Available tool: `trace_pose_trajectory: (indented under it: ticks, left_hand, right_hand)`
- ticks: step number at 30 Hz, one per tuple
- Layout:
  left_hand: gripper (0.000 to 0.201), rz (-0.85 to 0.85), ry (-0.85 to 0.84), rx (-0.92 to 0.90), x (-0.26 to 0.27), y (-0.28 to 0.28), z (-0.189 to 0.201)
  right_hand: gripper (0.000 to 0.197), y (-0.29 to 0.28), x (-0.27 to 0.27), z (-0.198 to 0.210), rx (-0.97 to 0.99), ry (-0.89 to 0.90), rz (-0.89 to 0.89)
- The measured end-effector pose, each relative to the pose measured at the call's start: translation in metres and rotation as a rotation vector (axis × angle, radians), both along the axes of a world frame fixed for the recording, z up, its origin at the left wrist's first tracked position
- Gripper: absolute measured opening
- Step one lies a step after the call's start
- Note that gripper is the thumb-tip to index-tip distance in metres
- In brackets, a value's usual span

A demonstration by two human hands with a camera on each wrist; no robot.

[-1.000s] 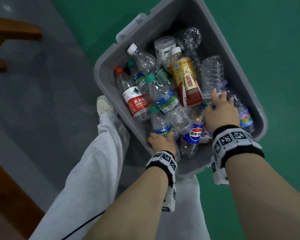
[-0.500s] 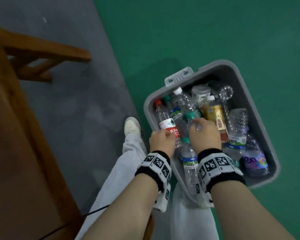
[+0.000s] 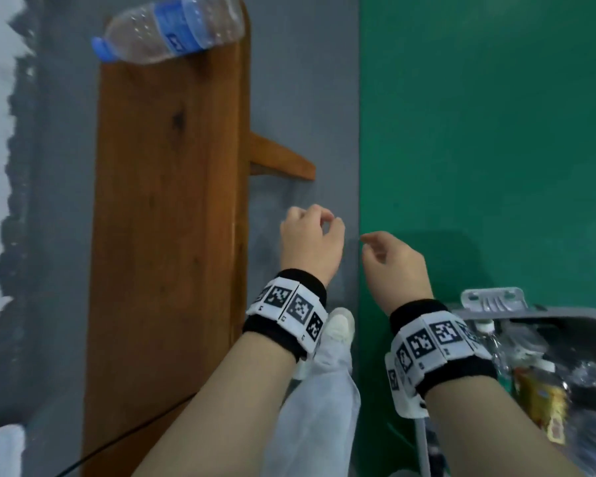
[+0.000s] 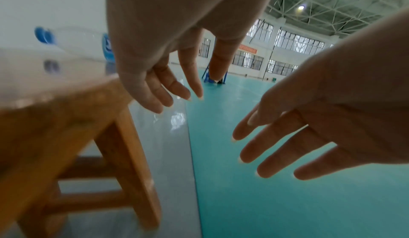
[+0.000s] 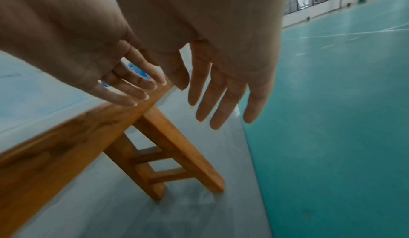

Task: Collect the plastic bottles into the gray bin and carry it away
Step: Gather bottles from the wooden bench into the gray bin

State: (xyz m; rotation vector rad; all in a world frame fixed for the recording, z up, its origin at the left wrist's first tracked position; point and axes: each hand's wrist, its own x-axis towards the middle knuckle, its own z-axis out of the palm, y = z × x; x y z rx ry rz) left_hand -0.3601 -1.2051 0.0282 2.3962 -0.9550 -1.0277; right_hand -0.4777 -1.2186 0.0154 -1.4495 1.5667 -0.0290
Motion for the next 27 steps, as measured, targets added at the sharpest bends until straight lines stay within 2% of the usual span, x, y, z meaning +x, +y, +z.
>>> trace_pose_trajectory:
  ticks: [4, 8, 11, 13, 15, 17, 20, 22, 27]
  left_hand:
    - [0.019, 0.038, -0.125, -0.126, 0.07, -0.034, 0.021]
    - [0.021, 0.064, -0.301, -0.222, 0.124, -0.061, 0.038]
    - [0.04, 0.075, -0.494, -0.275, 0.166, -0.088, 0.047]
    - [0.058, 0.082, -0.576, -0.244, 0.194, -0.11, 0.052]
    - [0.072, 0.072, -0.589, -0.177, 0.219, -0.13, 0.057]
    - [0.078, 0.039, -0.599, -0.111, 0.242, -0.147, 0.058]
    - [0.076, 0.016, -0.576, 0.029, 0.263, -0.158, 0.052]
    - [0.072, 0.003, -0.541, 0.096, 0.272, -0.158, 0.044]
    - [0.075, -0.099, -0.54, -0.001, 0.263, -0.148, 0.033]
  right_hand:
    - [0.028, -0.036, 0.072, 0.01, -0.055, -0.057, 0.066]
    - [0.029, -0.069, 0.119, 0.021, -0.132, -0.113, 0.099]
    - [0.029, -0.099, 0.15, 0.031, -0.205, -0.166, 0.122]
    - [0.029, -0.119, 0.168, 0.035, -0.229, -0.188, 0.136]
    - [0.032, -0.139, 0.184, 0.039, -0.268, -0.205, 0.157]
    - [0.044, -0.159, 0.201, 0.043, -0.335, -0.208, 0.188]
    - [0.072, -0.177, 0.225, 0.047, -0.376, -0.271, 0.164]
    - [0.082, -0.181, 0.236, 0.046, -0.34, -0.323, 0.139]
    - [0.085, -0.172, 0.235, 0.033, -0.181, -0.379, 0.097]
